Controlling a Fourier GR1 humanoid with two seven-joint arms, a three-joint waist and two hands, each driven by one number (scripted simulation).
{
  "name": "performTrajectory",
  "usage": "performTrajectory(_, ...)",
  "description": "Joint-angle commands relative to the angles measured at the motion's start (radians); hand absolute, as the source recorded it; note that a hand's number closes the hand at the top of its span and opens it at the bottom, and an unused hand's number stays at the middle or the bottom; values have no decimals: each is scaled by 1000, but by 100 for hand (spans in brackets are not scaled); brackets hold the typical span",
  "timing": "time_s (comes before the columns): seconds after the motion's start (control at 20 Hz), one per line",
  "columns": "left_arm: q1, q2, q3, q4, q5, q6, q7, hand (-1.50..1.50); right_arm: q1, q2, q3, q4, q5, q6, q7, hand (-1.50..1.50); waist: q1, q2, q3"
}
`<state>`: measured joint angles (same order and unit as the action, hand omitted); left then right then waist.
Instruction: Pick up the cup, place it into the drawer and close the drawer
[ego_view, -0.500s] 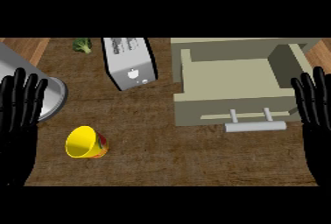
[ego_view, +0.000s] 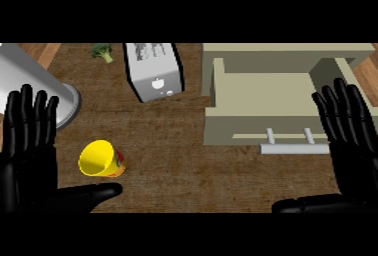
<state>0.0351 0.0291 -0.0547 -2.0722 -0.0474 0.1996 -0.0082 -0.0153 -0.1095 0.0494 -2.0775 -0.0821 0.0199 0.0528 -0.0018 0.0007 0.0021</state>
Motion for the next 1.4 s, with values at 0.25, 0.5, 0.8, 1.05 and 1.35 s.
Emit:
performTrajectory(0.25,-58,-29,-33,48,0,109,55,-150,-42,38,27,0,2,2,67,-150,2,-1,-2)
performTrajectory(0.5,-26,-29,-35,-2,1,101,71,-150,-99,44,0,54,3,7,50,-150,4,-1,-2)
performTrajectory(0.8,6,-29,-105,58,12,179,5,-150,-148,15,-75,95,-51,35,65,-150,4,-1,-2)
performTrajectory(1.05,22,-29,-51,104,39,154,-23,-150,-21,33,-35,1,-27,48,54,-150,1,-1,-2)
performTrajectory(1.35,37,-29,-69,111,25,198,4,-150,-78,41,-48,13,-16,26,75,-150,3,-1,-2)
